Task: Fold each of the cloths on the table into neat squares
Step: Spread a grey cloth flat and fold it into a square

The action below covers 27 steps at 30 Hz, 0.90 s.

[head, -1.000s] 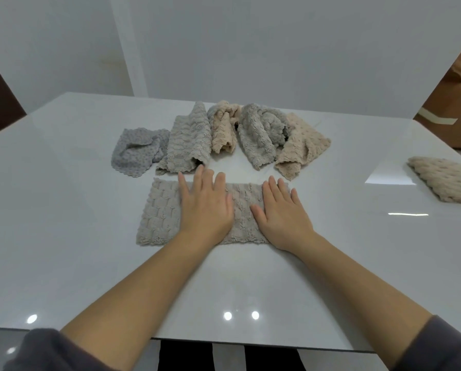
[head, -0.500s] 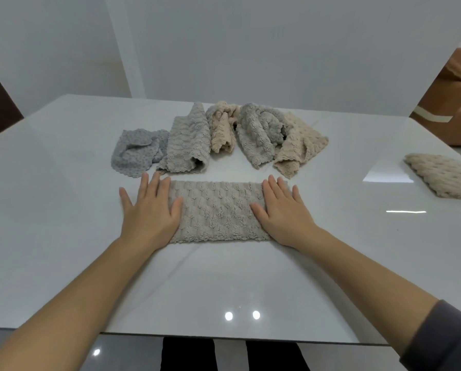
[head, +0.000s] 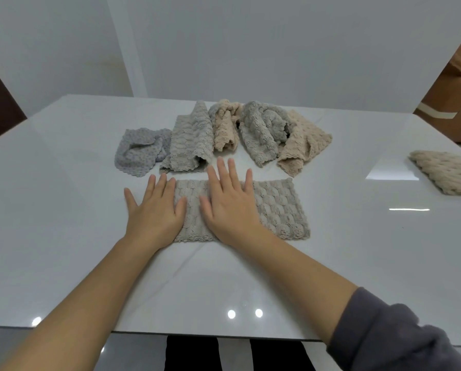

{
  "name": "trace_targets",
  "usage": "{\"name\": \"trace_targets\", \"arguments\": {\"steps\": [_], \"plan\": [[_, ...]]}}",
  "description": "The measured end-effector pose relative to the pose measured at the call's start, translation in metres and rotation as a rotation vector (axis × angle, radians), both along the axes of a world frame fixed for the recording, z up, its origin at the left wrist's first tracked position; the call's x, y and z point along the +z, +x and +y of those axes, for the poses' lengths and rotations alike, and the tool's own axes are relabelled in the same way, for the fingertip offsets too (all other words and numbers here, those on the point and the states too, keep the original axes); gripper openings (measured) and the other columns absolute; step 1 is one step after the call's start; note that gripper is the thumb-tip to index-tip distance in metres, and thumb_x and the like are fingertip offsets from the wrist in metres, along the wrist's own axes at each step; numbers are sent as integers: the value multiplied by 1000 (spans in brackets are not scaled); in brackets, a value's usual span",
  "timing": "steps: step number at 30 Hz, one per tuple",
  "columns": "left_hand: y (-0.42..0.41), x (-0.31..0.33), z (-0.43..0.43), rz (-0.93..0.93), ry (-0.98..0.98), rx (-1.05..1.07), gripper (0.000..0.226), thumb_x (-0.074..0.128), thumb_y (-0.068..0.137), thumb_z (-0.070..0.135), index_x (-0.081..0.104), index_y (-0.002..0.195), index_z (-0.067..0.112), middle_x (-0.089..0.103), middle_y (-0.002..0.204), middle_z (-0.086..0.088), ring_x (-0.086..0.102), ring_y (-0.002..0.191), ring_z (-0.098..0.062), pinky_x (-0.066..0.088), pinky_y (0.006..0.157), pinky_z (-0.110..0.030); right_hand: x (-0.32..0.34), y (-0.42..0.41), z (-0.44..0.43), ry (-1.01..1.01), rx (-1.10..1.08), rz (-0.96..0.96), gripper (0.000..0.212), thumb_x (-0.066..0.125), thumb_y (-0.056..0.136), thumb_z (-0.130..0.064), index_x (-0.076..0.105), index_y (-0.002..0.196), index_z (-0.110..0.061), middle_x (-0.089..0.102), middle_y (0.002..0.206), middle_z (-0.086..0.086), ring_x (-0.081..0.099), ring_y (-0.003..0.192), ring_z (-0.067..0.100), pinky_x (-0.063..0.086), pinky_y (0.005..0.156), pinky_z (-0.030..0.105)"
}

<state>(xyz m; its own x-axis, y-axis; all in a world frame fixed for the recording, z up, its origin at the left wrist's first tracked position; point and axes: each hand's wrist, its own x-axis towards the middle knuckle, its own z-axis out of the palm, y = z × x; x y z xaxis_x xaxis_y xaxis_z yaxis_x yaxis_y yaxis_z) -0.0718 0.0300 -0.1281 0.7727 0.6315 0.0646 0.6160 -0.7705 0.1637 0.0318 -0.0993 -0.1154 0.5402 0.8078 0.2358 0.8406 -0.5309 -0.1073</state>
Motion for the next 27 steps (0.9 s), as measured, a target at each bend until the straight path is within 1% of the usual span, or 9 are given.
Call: {"name": "trace_targets", "arguments": {"steps": [5,13,15,17,18,19,22,25,27], "plan": [[-2,1,-1,16,-17,-5,63,11,99,48,8,155,20,-2,164,4,-8,150,-15,-7,116,-60,-3,30,-44,-96,-25,90,67,15,101,-53,1,157,-19,-6,164,4,-14,149,22,-9,119,52],[-3,4,-2,42,-31,11,65,14,99,51,7,155,19,0,164,-2,1,150,-20,-1,117,-58,3,55,-81,-229,-77,157,72,11,100,-58,-4,156,-16,-10,163,5,-14,150,21,-8,121,42],[-4,7,-6,-18,-10,65,68,23,98,52,13,154,14,19,160,-10,18,146,-24,15,115,-53,3,55,-81,-233,-76,159,71,11,100,-58,-3,156,-16,-10,163,5,-13,150,21,-8,121,42],[-8,14,-14,-131,83,138,67,37,95,48,26,148,9,46,140,-14,41,128,-31,34,98,-47,3,55,-80,-235,-78,153,71,12,100,-58,-3,156,-17,-10,163,5,-13,150,21,-8,121,42],[-9,19,-18,-172,93,170,64,44,93,45,31,144,7,52,129,-15,46,119,-33,39,89,-44,3,55,-80,-233,-79,153,71,12,100,-57,-3,156,-17,-9,164,5,-12,150,21,-8,121,42],[-11,24,-21,-196,38,209,62,48,92,41,34,140,6,54,123,-16,50,112,-35,40,82,-42,2,55,-81,-230,-80,153,71,12,100,-57,-2,157,-17,-9,164,5,-12,150,21,-8,121,42],[-6,41,-9,-169,-331,381,62,59,84,39,40,131,3,58,116,-15,57,104,-35,42,71,-34,3,54,-81,-227,-78,151,70,13,101,-56,-1,157,-16,-8,164,6,-11,150,22,-7,121,43],[-3,54,4,-116,-617,394,51,67,80,41,56,107,-1,64,99,-15,62,81,-28,46,59,-30,4,54,-80,-224,-78,156,69,14,101,-55,0,157,-17,-7,164,6,-11,150,22,-7,121,44],[-2,54,6,-139,-801,357,44,74,80,40,58,95,2,66,92,-15,66,80,-30,54,69,-37,4,54,-80,-220,-79,155,69,15,101,-56,0,157,-17,-6,164,6,-10,150,22,-6,121,44]]}}
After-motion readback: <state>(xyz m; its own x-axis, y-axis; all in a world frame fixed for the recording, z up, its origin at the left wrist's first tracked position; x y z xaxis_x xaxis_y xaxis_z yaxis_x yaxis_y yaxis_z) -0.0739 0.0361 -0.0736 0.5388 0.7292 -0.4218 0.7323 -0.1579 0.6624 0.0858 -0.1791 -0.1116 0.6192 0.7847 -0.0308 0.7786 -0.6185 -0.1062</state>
